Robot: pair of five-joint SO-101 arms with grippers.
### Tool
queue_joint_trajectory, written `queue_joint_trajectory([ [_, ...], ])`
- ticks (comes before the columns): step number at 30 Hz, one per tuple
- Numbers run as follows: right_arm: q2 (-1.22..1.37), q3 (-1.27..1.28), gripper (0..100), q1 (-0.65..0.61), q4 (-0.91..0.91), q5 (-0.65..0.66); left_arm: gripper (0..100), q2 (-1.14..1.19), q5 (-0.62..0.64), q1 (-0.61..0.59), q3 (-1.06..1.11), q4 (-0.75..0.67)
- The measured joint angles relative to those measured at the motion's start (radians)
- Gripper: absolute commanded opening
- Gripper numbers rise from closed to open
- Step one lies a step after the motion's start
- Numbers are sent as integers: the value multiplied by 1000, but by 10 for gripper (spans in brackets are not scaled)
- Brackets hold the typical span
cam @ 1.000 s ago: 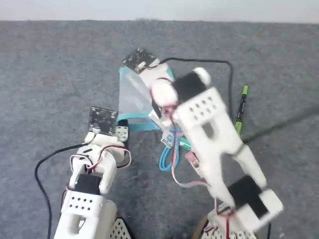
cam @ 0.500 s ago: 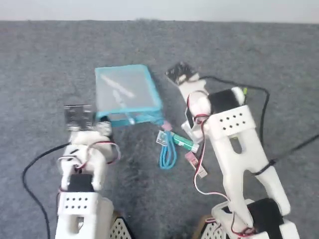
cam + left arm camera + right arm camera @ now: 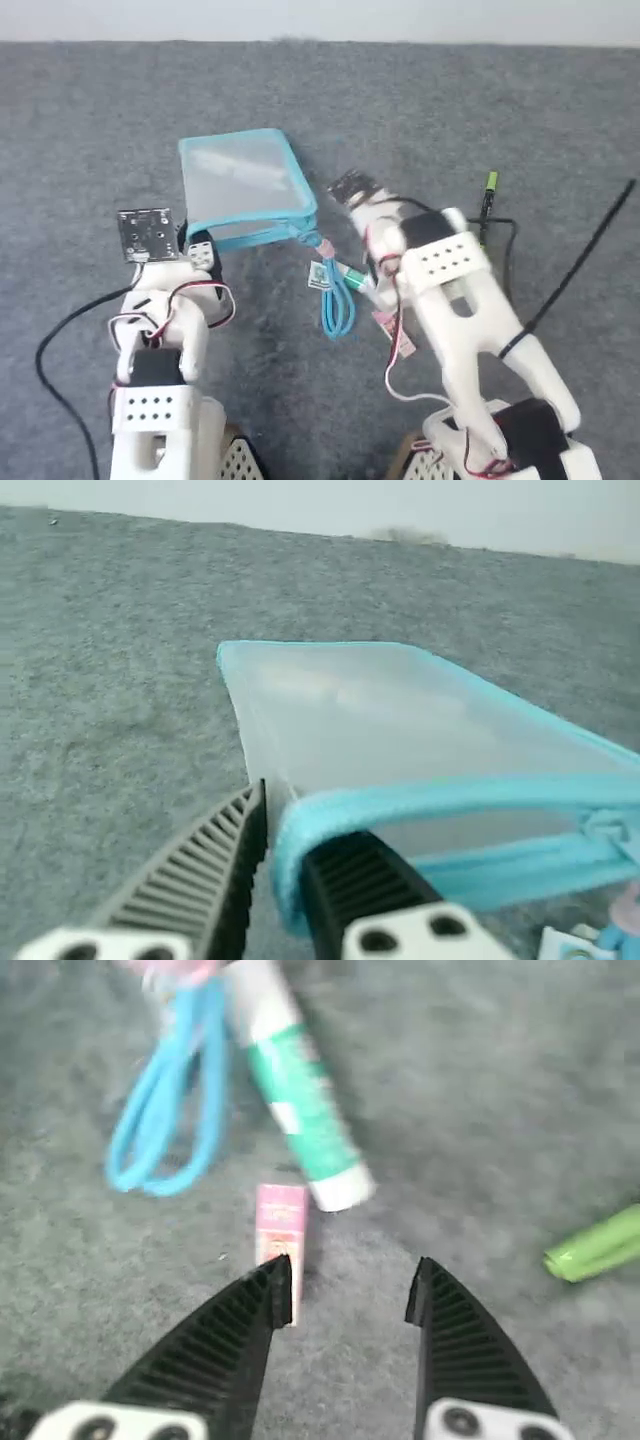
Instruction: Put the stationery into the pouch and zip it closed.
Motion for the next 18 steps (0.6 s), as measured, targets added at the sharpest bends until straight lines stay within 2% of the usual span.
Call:
queue_joint_trajectory([
  [7, -3, 107, 199, -28, -66, -14, 12, 0, 0, -94, 0, -8],
  [12, -3, 130, 199, -26, -160, -14, 12, 0, 0, -107, 0, -20],
  [18, -2, 98, 200, -26, -170, -14, 12, 0, 0, -109, 0, -21],
])
